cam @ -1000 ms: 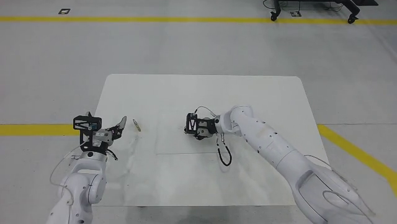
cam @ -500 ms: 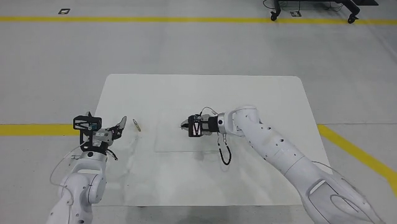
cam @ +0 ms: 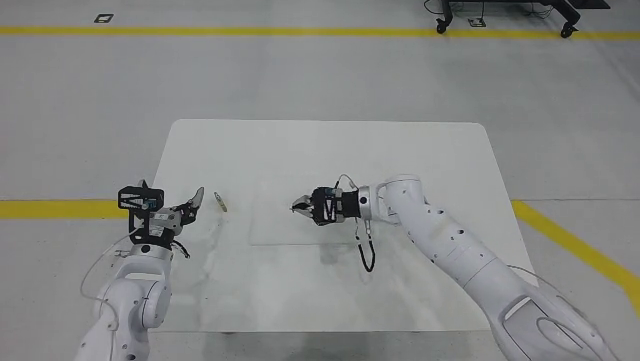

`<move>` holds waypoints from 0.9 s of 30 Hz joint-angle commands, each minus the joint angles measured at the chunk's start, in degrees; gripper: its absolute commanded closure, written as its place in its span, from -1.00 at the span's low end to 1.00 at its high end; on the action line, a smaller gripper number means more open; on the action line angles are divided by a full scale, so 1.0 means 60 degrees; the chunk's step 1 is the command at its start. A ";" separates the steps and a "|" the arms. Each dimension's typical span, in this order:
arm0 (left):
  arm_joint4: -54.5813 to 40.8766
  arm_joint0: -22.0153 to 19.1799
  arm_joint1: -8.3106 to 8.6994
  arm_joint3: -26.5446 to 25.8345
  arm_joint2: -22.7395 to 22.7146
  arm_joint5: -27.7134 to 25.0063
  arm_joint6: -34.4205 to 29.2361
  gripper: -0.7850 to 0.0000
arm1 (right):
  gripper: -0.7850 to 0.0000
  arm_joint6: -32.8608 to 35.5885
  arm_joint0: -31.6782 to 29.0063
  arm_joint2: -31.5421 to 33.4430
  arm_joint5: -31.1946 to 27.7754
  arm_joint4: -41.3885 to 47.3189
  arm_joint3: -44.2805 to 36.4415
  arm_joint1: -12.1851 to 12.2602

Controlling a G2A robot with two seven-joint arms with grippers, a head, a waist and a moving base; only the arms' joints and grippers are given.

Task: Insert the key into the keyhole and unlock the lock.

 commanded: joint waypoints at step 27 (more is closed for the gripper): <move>0.0000 0.0000 0.0000 0.0000 0.0000 0.0000 0.0000 -1.00 | 1.00 -0.3970 0.0238 -0.1007 -0.0816 0.3760 -0.1334 -0.0174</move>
